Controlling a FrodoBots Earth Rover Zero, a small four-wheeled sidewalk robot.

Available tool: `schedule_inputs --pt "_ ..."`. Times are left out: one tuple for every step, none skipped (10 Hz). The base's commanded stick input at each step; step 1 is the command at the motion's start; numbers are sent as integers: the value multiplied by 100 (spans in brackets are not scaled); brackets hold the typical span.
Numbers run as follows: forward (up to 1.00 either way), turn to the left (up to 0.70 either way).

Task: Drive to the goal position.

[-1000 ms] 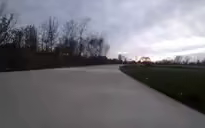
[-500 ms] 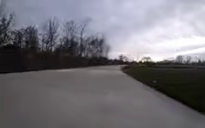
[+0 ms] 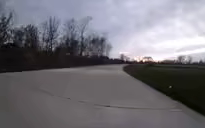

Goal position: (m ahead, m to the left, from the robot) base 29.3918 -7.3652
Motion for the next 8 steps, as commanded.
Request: schedule_inputs --pt "100 -33" --pt "100 -22" --pt "100 -13" --pt "100 -3" --pt "100 -1" --pt "100 -1" --pt "100 -2" --pt "100 -2"
